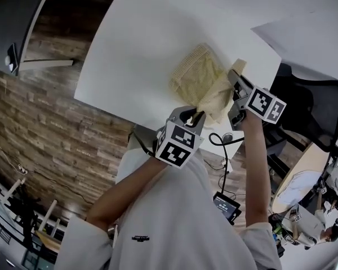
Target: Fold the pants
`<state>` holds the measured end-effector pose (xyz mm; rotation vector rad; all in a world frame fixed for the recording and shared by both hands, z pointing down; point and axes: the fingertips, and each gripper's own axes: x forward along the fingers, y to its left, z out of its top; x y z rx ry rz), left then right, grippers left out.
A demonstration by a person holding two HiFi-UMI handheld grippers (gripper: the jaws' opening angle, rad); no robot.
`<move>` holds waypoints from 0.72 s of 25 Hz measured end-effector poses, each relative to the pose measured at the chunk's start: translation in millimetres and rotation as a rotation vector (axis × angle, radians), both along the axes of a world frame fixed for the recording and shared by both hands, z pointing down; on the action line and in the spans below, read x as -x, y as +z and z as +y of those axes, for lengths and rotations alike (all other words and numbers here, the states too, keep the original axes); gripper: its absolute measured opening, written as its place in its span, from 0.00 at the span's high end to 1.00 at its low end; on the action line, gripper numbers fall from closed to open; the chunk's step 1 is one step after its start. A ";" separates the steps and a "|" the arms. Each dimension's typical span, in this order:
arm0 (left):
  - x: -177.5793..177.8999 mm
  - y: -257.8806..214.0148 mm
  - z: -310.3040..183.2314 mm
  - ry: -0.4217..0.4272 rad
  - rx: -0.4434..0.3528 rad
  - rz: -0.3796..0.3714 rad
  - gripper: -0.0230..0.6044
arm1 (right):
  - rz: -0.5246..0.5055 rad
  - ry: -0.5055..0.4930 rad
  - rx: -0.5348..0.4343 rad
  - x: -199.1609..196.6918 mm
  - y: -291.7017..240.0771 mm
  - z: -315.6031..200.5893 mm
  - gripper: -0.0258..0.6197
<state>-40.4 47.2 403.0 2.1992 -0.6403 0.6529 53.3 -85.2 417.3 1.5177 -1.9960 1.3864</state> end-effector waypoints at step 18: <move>119.0 119.7 -48.7 -0.293 0.337 -0.096 0.86 | -0.072 -0.054 0.092 111.5 67.8 -61.1 0.69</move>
